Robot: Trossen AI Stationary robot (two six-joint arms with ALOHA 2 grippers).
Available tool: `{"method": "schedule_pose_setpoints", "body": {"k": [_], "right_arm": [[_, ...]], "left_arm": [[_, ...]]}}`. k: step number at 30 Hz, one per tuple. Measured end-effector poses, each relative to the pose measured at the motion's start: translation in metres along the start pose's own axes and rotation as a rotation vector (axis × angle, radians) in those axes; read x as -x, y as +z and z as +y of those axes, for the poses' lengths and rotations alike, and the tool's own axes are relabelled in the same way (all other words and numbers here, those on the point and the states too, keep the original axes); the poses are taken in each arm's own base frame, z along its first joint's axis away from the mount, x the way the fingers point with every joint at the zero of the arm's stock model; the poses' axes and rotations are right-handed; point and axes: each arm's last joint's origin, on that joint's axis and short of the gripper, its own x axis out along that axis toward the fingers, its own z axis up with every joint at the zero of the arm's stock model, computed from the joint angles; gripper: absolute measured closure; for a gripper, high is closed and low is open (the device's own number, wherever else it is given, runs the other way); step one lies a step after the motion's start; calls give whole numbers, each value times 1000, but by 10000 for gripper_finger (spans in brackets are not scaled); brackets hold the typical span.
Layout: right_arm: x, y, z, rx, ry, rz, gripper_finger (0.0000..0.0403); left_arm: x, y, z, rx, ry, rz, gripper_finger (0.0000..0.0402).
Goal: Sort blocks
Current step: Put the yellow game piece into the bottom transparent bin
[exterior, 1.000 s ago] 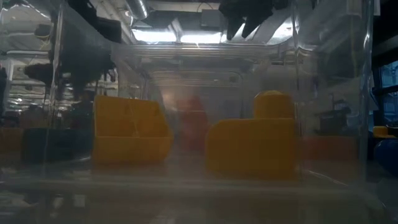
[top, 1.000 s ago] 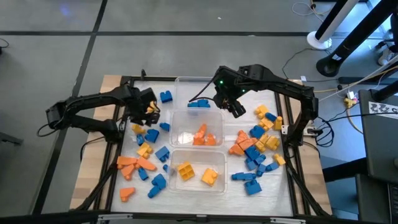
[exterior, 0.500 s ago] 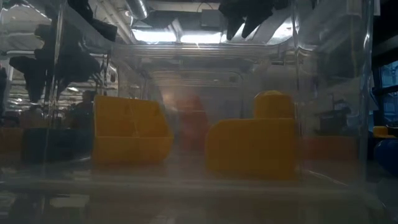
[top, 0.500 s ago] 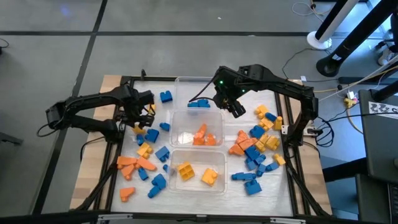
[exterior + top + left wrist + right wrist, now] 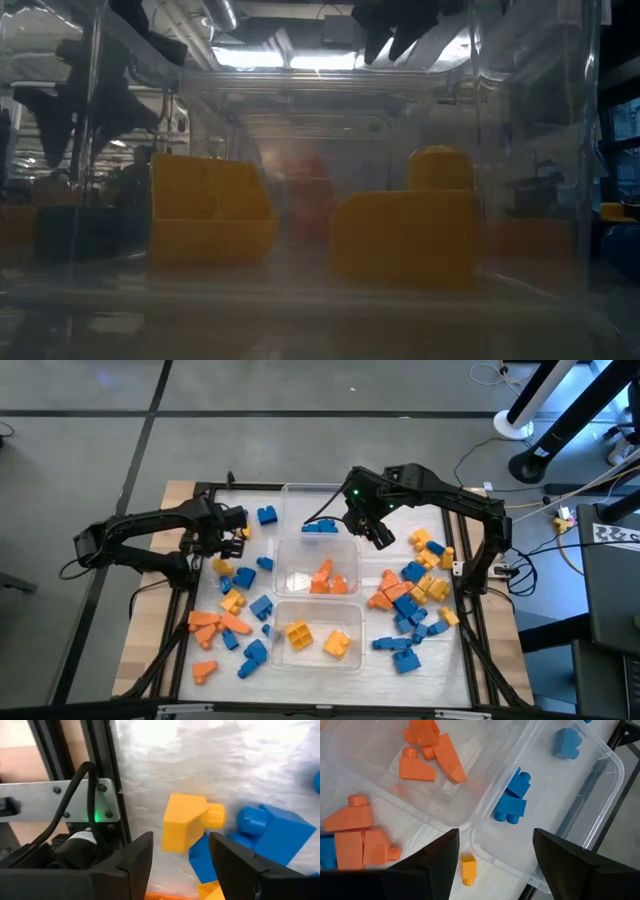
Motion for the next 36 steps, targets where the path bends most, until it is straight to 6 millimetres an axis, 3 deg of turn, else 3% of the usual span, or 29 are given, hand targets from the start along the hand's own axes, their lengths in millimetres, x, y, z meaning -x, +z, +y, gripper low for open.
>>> {"method": "schedule_pose_setpoints", "body": {"k": [17, 28, 36], "right_arm": [[0, 0, 0, 0, 0, 0, 150], [0, 0, 0, 2, 0, 0, 150], [0, 0, 0, 3, 0, 0, 150]], "left_arm": [[-23, -2, 0, 6, -19, 39, 219], [-23, -2, -2, 19, -34, 36, 219], [-20, -7, -6, 48, -163, 229, 219]]}}
